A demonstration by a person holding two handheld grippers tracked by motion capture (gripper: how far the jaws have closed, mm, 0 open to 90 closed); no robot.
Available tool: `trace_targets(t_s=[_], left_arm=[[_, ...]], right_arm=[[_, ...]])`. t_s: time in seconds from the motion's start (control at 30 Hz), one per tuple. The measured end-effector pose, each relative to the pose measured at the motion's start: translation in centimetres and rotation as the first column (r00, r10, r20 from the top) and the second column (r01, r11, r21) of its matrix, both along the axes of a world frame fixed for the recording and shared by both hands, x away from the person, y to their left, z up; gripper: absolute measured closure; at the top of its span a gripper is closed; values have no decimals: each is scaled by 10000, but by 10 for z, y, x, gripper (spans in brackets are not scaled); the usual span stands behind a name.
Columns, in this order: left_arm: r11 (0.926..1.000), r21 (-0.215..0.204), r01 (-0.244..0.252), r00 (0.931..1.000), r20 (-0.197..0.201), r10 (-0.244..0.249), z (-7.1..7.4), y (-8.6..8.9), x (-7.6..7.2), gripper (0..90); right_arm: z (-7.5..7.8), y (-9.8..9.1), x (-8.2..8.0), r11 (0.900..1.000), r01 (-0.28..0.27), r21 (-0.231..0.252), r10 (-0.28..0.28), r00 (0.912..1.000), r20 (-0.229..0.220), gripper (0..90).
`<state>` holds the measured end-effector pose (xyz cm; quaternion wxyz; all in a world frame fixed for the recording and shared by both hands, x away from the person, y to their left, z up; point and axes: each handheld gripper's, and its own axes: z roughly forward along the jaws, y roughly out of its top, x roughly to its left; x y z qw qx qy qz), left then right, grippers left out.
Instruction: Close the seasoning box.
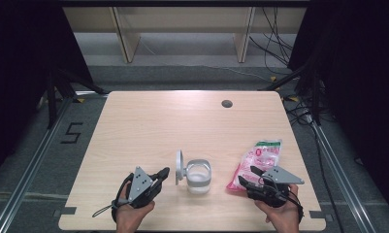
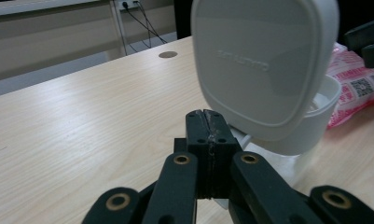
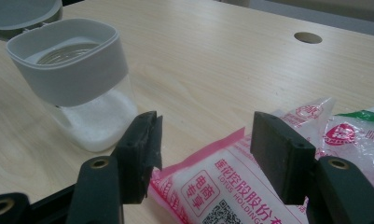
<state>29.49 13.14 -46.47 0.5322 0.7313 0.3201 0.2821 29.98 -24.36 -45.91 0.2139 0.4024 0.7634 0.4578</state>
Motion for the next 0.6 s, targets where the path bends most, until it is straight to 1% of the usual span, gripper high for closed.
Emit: trace_targets(t_s=[0.03,0.07,0.1,0.13,0.17,0.2,0.23,0.27,0.3,0.33,0.37,0.4,0.43,0.47,0.5,0.53,0.57,0.6], left_arm=[[9998,2,187,9998,95,-187,1,-1,2,892],[9998,-18,188,9998,112,-187,2,-3,2,892],[9997,-79,239,9996,172,-237,2,-4,3,892],[9998,-47,200,9998,100,-199,4,-6,3,892],[9997,-97,245,9996,118,-243,4,-8,3,892],[9995,37,311,9993,192,-312,6,-9,3,892],[9994,-29,351,9992,196,-350,6,-11,3,892],[9992,-50,390,9990,231,-389,7,-12,3,892],[9993,72,354,9992,205,-356,9,-12,2,892],[9992,108,393,9990,208,-395,10,-13,2,892],[9992,112,392,9989,254,-394,11,-14,2,892],[9989,4,476,9983,328,-476,11,-15,2,892],[9986,218,475,9984,292,-481,13,-16,1,892],[9987,177,471,9984,293,-476,13,-17,2,892],[9986,257,458,9985,299,-466,13,-17,2,892],[9991,204,379,9993,48,-380,13,-18,1,892],[9985,293,461,9985,266,-469,13,-17,3,892],[9983,321,480,9984,283,-489,14,-17,3,892]], right_arm=[[-1,0,1,9999,-58,-112,60,9999,144,425],[-1,0,2,9996,-266,-128,269,9994,231,425],[-2,0,3,9995,-307,-102,309,9993,198,424],[-2,1,3,9995,-299,-84,301,9993,205,424],[-3,1,2,9996,-207,-175,210,9996,172,423],[-4,4,0,9999,-132,25,132,9999,-53,423],[-3,4,0,9997,-218,-115,217,9997,-99,423],[-3,4,1,9994,-268,-206,269,9996,35,422],[-4,4,2,9990,-411,-161,412,9991,39,422],[-4,4,2,9989,-445,-138,445,9990,34,420],[-5,5,2,9989,-433,-203,435,9990,92,420],[-5,5,2,9988,-461,-184,462,9989,41,420],[-5,6,0,9996,-290,-65,289,9995,-143,419],[-5,6,0,9996,-272,-86,271,9995,-165,420],[-5,5,2,9988,-452,-196,452,9990,-21,419],[-5,5,2,9987,-485,-170,485,9988,25,419],[-5,5,3,9986,-496,-179,497,9987,58,419],[-5,5,3,9986,-492,-181,492,9988,39,419]])
